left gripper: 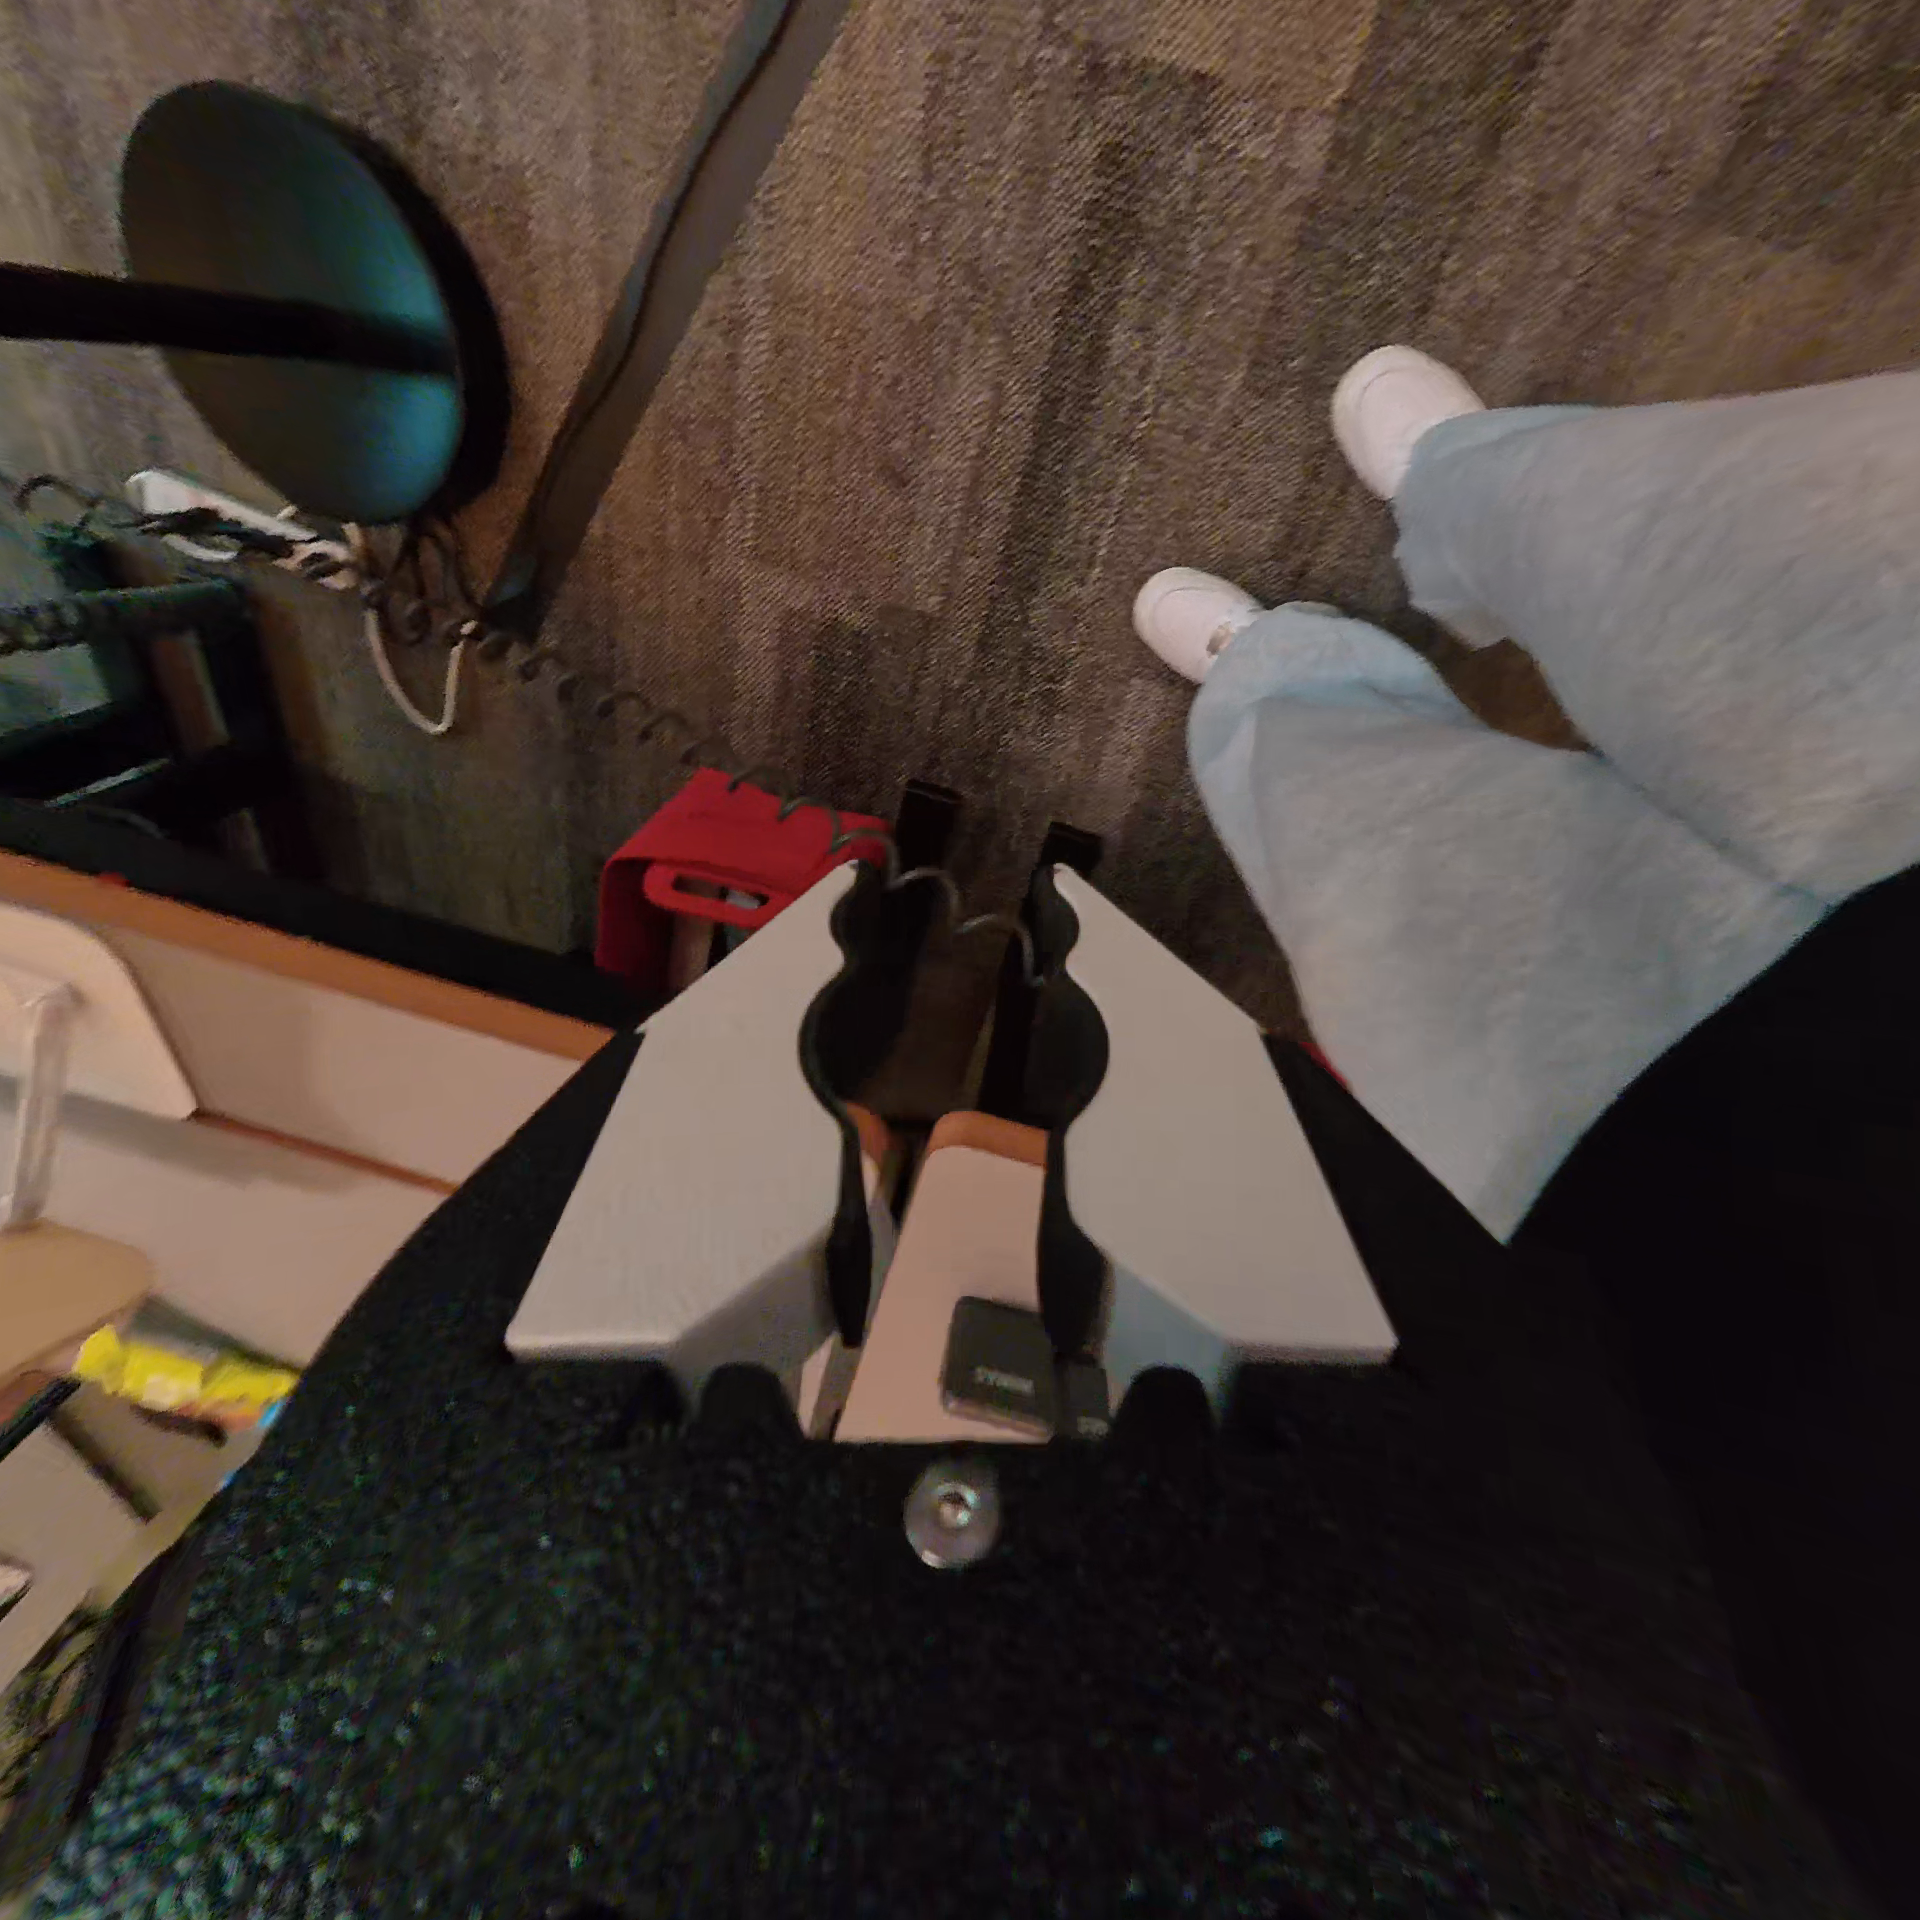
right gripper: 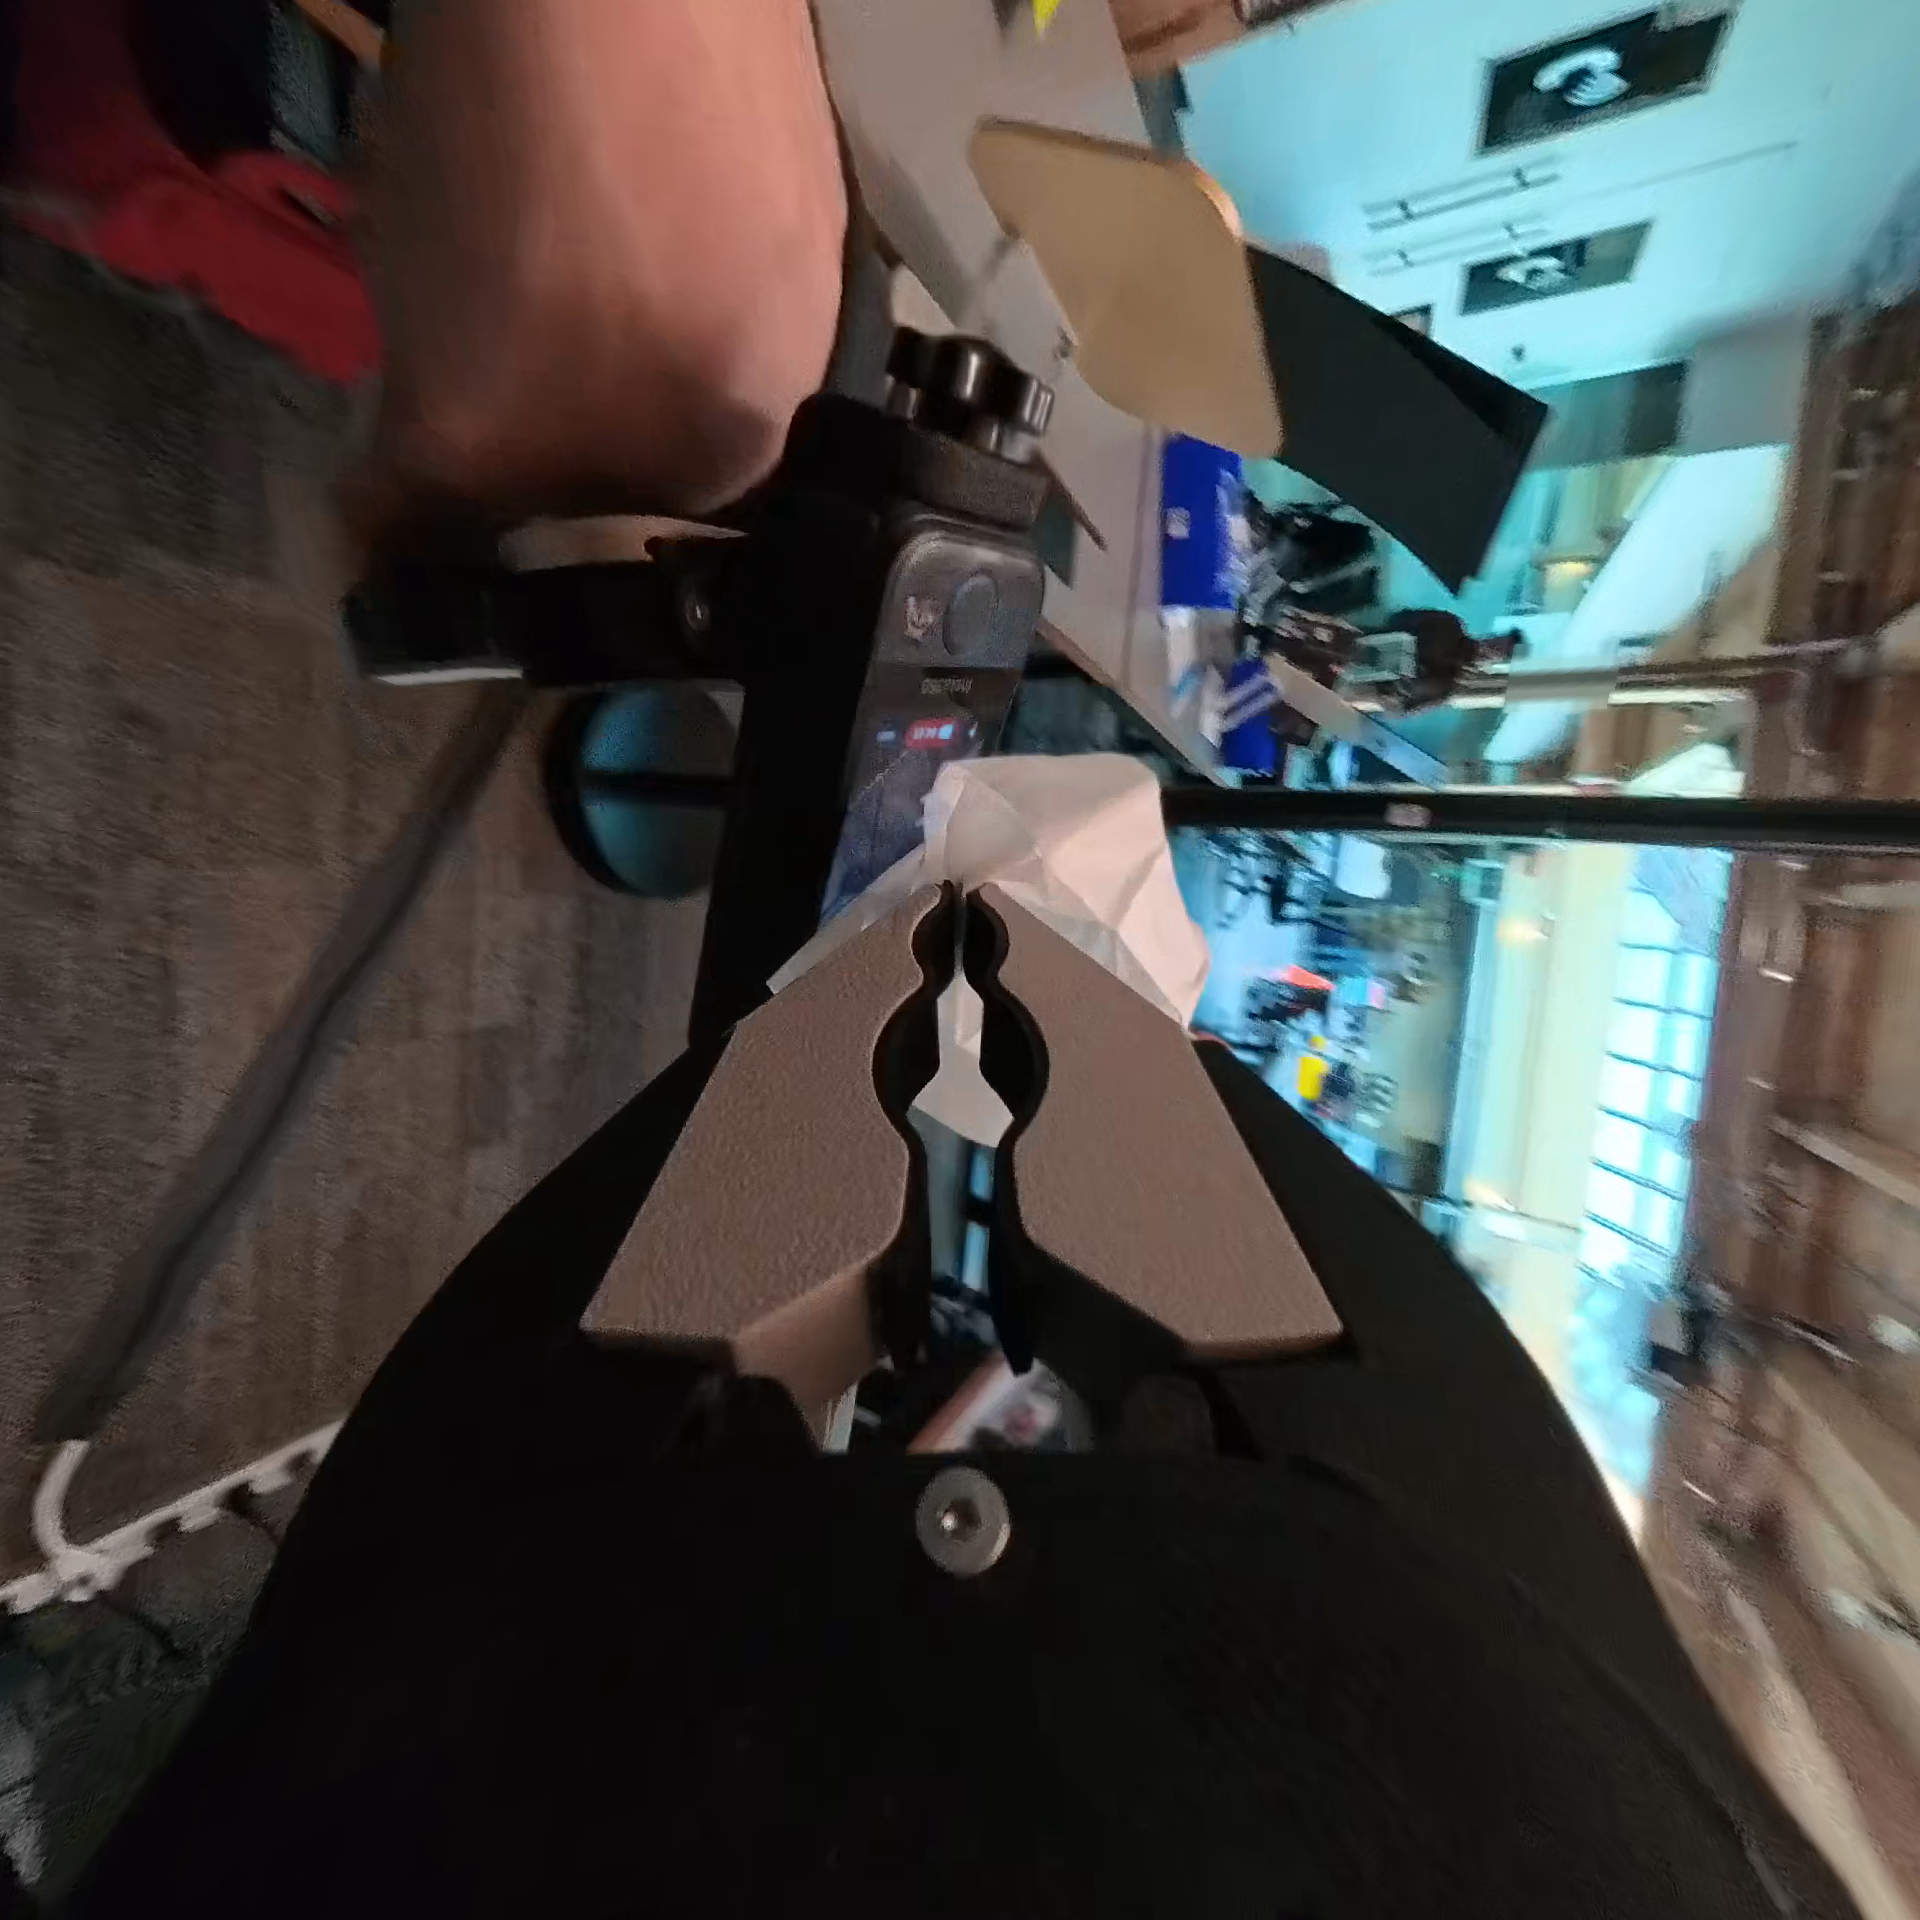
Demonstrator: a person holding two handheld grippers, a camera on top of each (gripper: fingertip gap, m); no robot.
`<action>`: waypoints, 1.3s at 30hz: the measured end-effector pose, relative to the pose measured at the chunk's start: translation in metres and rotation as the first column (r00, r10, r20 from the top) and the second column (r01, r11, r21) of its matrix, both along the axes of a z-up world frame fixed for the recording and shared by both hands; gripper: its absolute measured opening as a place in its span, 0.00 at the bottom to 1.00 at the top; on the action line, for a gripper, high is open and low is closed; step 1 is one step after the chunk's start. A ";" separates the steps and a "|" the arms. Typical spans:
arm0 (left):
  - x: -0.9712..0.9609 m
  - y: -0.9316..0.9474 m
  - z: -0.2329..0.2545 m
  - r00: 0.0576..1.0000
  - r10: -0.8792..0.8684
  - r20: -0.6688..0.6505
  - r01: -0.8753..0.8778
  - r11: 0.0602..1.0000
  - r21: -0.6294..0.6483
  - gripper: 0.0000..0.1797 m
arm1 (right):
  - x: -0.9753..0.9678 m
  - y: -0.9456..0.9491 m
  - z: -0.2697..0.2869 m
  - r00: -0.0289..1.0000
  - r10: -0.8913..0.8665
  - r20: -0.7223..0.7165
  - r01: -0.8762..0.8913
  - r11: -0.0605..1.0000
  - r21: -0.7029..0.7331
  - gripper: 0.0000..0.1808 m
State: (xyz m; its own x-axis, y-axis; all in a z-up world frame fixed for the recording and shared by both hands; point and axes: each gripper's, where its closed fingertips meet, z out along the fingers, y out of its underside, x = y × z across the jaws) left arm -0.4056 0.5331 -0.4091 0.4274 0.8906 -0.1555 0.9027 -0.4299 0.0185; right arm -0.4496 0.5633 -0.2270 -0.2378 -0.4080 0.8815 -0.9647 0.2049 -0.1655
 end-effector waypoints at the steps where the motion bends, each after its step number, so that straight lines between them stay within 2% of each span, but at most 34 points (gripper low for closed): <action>1: 0.003 -0.008 0.001 1.000 0.000 -0.001 0.000 0.999 -0.035 0.15 | 0.004 -0.002 -0.002 0.998 0.022 0.056 -0.024 0.999 0.033 0.00; 5: 0.013 -0.027 0.002 0.999 0.049 -0.009 -0.050 0.995 -0.086 0.15 | 0.038 -0.007 0.002 0.962 0.180 0.206 -0.197 0.978 0.069 0.00; 9: 0.020 -0.036 0.003 0.997 0.080 -0.011 -0.081 0.992 -0.100 0.15 | 0.052 -0.015 0.006 0.956 0.240 0.171 -0.254 0.965 0.064 0.00; 11: 0.022 -0.039 0.003 0.996 0.087 -0.012 -0.088 0.990 -0.106 0.15 | 0.057 -0.020 0.008 0.945 0.252 0.207 -0.269 0.961 0.060 0.00; 15: 0.022 -0.044 0.007 0.995 0.102 -0.020 -0.103 0.989 -0.102 0.15 | 0.019 -0.028 -0.001 0.983 0.126 0.137 -0.140 0.985 0.100 0.00; 17: 0.018 -0.046 0.011 0.992 0.113 -0.047 -0.117 0.989 -0.085 0.15 | -0.001 -0.027 0.006 0.989 0.068 0.133 -0.076 0.996 0.055 0.00; 22: 0.012 -0.049 0.018 0.988 0.127 -0.092 -0.133 0.989 -0.060 0.15 | -0.046 -0.016 0.027 0.955 -0.083 0.284 0.102 0.993 -0.055 0.00; 25: 0.007 -0.043 0.019 0.988 0.114 -0.105 -0.118 0.992 -0.038 0.15 | -0.031 -0.016 0.028 0.940 -0.017 0.339 0.050 0.995 -0.087 0.00; 28: 0.005 -0.039 0.017 0.992 0.091 -0.090 -0.095 0.995 -0.038 0.15 | -0.007 -0.015 0.016 0.953 0.060 0.297 -0.046 0.998 -0.053 0.00; 33: 0.011 -0.040 0.013 0.995 0.077 -0.069 -0.080 0.995 -0.053 0.15 | -0.011 -0.015 0.000 0.950 0.013 0.311 -0.017 1.000 0.011 0.00; 39: 0.028 -0.058 0.010 0.992 0.113 -0.055 -0.118 0.989 -0.093 0.15 | 0.002 -0.020 -0.014 0.967 0.028 0.254 -0.058 0.992 0.113 0.00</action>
